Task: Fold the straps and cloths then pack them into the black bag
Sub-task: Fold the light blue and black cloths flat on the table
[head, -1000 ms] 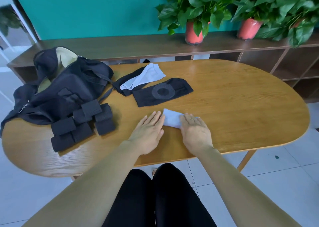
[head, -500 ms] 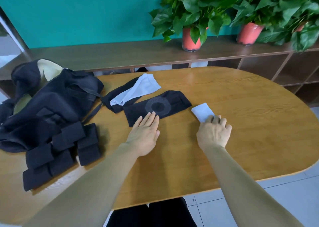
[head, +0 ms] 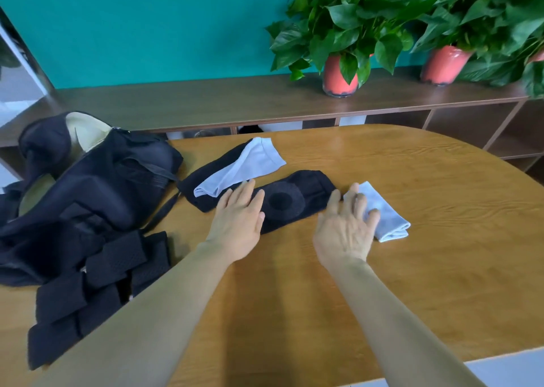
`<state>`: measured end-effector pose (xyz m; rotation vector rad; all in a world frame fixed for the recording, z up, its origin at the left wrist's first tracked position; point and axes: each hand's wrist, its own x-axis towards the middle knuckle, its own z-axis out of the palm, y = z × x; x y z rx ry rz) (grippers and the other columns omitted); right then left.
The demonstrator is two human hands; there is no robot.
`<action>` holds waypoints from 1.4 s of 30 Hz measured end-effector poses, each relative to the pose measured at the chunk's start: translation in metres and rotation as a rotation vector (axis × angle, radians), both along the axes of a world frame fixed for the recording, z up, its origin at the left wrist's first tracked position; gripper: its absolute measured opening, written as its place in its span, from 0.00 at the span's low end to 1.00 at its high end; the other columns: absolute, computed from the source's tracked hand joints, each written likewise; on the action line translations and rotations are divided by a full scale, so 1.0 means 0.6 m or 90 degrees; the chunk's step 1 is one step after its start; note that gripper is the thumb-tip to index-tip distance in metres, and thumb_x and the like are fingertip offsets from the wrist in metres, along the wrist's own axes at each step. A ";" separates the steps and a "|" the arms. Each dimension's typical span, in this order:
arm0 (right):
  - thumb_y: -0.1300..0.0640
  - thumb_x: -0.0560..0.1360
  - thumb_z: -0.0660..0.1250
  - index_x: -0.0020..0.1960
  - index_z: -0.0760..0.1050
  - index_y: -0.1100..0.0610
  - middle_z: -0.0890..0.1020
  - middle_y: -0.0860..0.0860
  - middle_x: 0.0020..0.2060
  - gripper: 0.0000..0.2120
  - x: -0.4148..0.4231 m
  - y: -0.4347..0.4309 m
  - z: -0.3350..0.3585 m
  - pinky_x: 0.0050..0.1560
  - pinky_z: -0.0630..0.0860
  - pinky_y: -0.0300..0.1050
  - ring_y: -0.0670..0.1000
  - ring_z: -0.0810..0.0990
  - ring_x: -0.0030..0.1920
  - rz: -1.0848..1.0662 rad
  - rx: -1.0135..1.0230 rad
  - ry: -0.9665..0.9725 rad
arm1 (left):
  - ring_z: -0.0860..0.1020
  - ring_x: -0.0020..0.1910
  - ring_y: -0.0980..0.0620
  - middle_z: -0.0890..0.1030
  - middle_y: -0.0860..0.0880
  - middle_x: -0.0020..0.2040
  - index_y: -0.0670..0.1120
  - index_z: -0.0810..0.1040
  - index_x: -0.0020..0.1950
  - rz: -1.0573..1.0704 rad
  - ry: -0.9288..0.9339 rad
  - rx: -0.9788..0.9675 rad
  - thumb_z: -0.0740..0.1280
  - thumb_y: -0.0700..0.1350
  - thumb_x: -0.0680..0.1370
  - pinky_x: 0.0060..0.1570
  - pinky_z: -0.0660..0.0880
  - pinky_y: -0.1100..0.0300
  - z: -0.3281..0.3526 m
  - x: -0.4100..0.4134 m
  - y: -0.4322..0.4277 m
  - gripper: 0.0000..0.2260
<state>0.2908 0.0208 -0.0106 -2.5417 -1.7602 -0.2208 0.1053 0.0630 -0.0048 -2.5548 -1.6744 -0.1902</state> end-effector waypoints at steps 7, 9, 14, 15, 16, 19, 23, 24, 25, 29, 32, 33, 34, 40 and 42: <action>0.45 0.81 0.46 0.77 0.50 0.52 0.50 0.58 0.76 0.26 -0.070 0.030 -0.017 0.70 0.51 0.59 0.58 0.49 0.74 0.198 -0.045 0.067 | 0.40 0.77 0.44 0.42 0.42 0.78 0.50 0.58 0.76 0.154 0.035 -0.080 0.50 0.53 0.83 0.74 0.43 0.47 0.007 -0.050 0.043 0.22; 0.45 0.81 0.43 0.77 0.49 0.50 0.50 0.57 0.77 0.25 -0.079 0.034 -0.027 0.71 0.49 0.60 0.58 0.48 0.75 0.217 -0.092 0.076 | 0.45 0.77 0.45 0.49 0.43 0.78 0.48 0.59 0.76 0.190 0.038 -0.127 0.49 0.53 0.83 0.74 0.44 0.45 0.005 -0.063 0.056 0.22; 0.45 0.81 0.42 0.77 0.46 0.49 0.49 0.55 0.77 0.25 -0.076 0.040 -0.033 0.71 0.48 0.61 0.57 0.48 0.75 0.192 -0.134 0.066 | 0.65 0.67 0.48 0.72 0.50 0.62 0.47 0.70 0.65 0.168 -0.050 -0.048 0.50 0.48 0.82 0.68 0.58 0.48 0.020 -0.077 0.057 0.16; 0.45 0.82 0.42 0.77 0.46 0.48 0.49 0.55 0.77 0.25 -0.074 0.040 -0.031 0.71 0.48 0.61 0.57 0.48 0.75 0.187 -0.136 0.063 | 0.67 0.65 0.48 0.72 0.51 0.56 0.47 0.72 0.63 0.154 -0.100 -0.011 0.51 0.47 0.82 0.66 0.59 0.49 0.029 -0.075 0.051 0.15; 0.45 0.82 0.42 0.77 0.46 0.48 0.49 0.55 0.77 0.25 -0.073 0.041 -0.029 0.71 0.48 0.61 0.57 0.49 0.75 0.184 -0.137 0.060 | 0.69 0.62 0.48 0.72 0.52 0.52 0.47 0.74 0.61 0.137 -0.150 0.025 0.52 0.45 0.82 0.64 0.60 0.49 0.039 -0.074 0.045 0.14; 0.45 0.82 0.42 0.77 0.45 0.49 0.49 0.55 0.77 0.25 -0.072 0.039 -0.022 0.70 0.48 0.62 0.57 0.48 0.75 0.184 -0.153 0.053 | 0.72 0.56 0.48 0.76 0.50 0.50 0.46 0.78 0.59 0.071 -0.286 0.100 0.57 0.40 0.80 0.61 0.63 0.50 0.068 -0.072 0.023 0.13; 0.45 0.82 0.42 0.77 0.47 0.50 0.49 0.55 0.77 0.25 -0.064 0.026 -0.013 0.71 0.47 0.62 0.57 0.44 0.76 0.190 -0.164 0.059 | 0.76 0.46 0.48 0.78 0.45 0.48 0.41 0.80 0.57 0.001 -0.462 0.120 0.60 0.35 0.79 0.51 0.75 0.51 0.110 -0.077 -0.017 0.12; 0.45 0.82 0.42 0.77 0.48 0.50 0.50 0.55 0.77 0.25 -0.064 0.020 -0.011 0.72 0.46 0.62 0.57 0.43 0.76 0.190 -0.158 0.065 | 0.76 0.46 0.49 0.78 0.45 0.50 0.41 0.80 0.58 -0.004 -0.480 0.110 0.60 0.35 0.79 0.50 0.75 0.54 0.117 -0.077 -0.030 0.12; 0.45 0.82 0.43 0.77 0.50 0.50 0.50 0.55 0.77 0.24 -0.064 0.011 -0.009 0.72 0.46 0.62 0.56 0.43 0.76 0.191 -0.151 0.073 | 0.76 0.46 0.50 0.77 0.46 0.51 0.41 0.80 0.59 -0.013 -0.478 0.103 0.60 0.36 0.79 0.49 0.74 0.56 0.118 -0.077 -0.044 0.12; 0.46 0.82 0.44 0.76 0.52 0.50 0.51 0.54 0.77 0.23 -0.064 -0.029 0.000 0.72 0.46 0.61 0.56 0.44 0.76 0.193 -0.144 0.087 | 0.77 0.46 0.48 0.78 0.45 0.53 0.42 0.80 0.58 -0.073 -0.370 0.064 0.62 0.32 0.76 0.46 0.76 0.52 0.089 -0.077 -0.106 0.14; 0.47 0.82 0.44 0.76 0.54 0.50 0.54 0.53 0.77 0.23 -0.057 -0.062 -0.002 0.72 0.46 0.61 0.55 0.45 0.76 0.180 -0.142 0.105 | 0.78 0.47 0.47 0.78 0.46 0.55 0.43 0.80 0.59 -0.076 -0.351 0.033 0.63 0.35 0.77 0.46 0.77 0.51 0.055 -0.068 -0.158 0.13; 0.48 0.82 0.44 0.76 0.55 0.50 0.55 0.53 0.76 0.23 -0.055 -0.074 -0.004 0.72 0.47 0.61 0.55 0.46 0.76 0.178 -0.139 0.111 | 0.78 0.48 0.48 0.78 0.47 0.55 0.44 0.79 0.60 -0.061 -0.376 0.020 0.63 0.37 0.78 0.48 0.76 0.53 0.043 -0.062 -0.179 0.13; 0.48 0.82 0.44 0.76 0.55 0.50 0.56 0.52 0.76 0.23 -0.053 -0.084 -0.006 0.71 0.47 0.60 0.55 0.46 0.76 0.177 -0.137 0.114 | 0.78 0.48 0.49 0.79 0.48 0.54 0.46 0.79 0.61 -0.044 -0.405 0.003 0.63 0.38 0.78 0.49 0.76 0.55 0.031 -0.057 -0.201 0.13; 0.50 0.81 0.46 0.73 0.61 0.50 0.60 0.52 0.74 0.21 -0.055 -0.117 -0.007 0.70 0.50 0.59 0.54 0.49 0.75 0.198 -0.101 0.109 | 0.80 0.40 0.49 0.80 0.52 0.38 0.56 0.75 0.58 0.029 -0.282 -0.090 0.58 0.52 0.78 0.41 0.77 0.56 0.009 -0.042 -0.272 0.11; 0.50 0.82 0.47 0.74 0.60 0.50 0.60 0.51 0.74 0.22 -0.058 -0.119 -0.003 0.70 0.51 0.58 0.53 0.50 0.75 0.209 -0.083 0.112 | 0.77 0.37 0.50 0.76 0.52 0.32 0.54 0.77 0.55 0.066 -0.233 -0.042 0.58 0.52 0.79 0.34 0.72 0.59 0.024 -0.046 -0.253 0.10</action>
